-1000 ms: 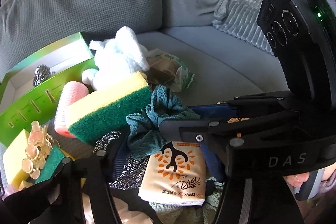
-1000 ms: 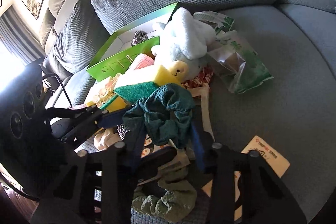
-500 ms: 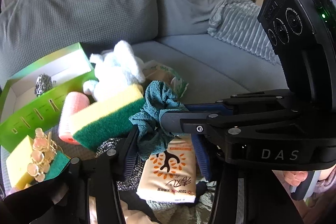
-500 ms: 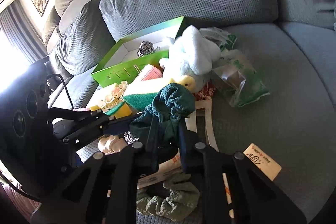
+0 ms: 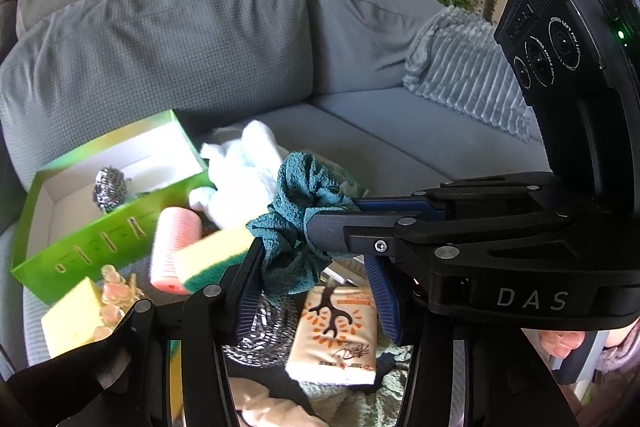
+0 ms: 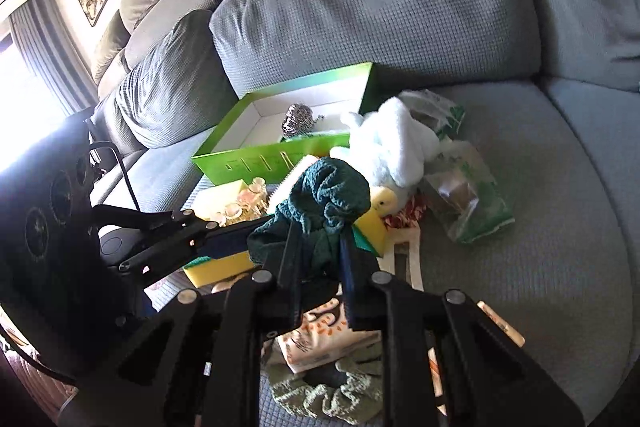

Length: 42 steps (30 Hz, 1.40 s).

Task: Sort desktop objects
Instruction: 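Lift the scrunchie with the right gripper and carry it over the green box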

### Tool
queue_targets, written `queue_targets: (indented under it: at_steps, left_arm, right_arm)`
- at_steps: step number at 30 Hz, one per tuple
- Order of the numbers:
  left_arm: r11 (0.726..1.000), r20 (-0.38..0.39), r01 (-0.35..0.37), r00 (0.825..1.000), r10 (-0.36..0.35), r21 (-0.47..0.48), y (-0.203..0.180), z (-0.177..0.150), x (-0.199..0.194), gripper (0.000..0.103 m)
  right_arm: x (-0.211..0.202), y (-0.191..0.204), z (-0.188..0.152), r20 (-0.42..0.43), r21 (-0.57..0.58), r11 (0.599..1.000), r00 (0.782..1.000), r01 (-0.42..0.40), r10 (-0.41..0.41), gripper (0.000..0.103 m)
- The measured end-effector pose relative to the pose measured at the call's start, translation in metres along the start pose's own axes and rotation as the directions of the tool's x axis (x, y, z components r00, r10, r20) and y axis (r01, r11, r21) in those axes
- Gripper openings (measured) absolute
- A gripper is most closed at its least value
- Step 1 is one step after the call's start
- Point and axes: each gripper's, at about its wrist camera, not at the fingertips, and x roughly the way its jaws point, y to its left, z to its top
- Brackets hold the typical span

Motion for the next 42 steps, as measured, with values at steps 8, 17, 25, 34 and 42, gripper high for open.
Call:
queue_targets:
  at_steps: [8, 17, 25, 34, 42]
  left_arm:
    - [0.998, 0.024, -0.052, 0.998, 0.053, -0.033, 0.018, 0.010, -0.013, 0.050]
    - [0.994, 0.056, -0.088, 0.994, 0.092, -0.061, 0.037, 0.017, -0.026, 0.050]
    - [0.990, 0.071, -0.115, 0.990, 0.121, -0.084, 0.058, 0.029, -0.033, 0.050]
    - [0.984, 0.072, -0.140, 0.986, 0.149, -0.112, 0.084, 0.036, -0.033, 0.050]
    - [0.979, 0.068, -0.155, 0.984, 0.165, -0.133, 0.106, 0.044, -0.027, 0.050]
  right_arm:
    - [0.006, 0.018, 0.021, 0.023, -0.047, 0.999, 0.999, -0.022, 0.023, 0.016]
    - [0.013, 0.037, 0.040, 0.040, -0.099, 0.994, 0.998, -0.037, 0.041, 0.016]
    - [0.023, 0.051, 0.056, 0.061, -0.132, 0.990, 0.997, -0.041, 0.049, 0.016]
    - [0.043, 0.061, 0.073, 0.067, -0.155, 0.986, 0.996, -0.054, 0.065, 0.016]
    - [0.060, 0.063, 0.087, 0.069, -0.162, 0.985, 0.995, -0.056, 0.068, 0.016]
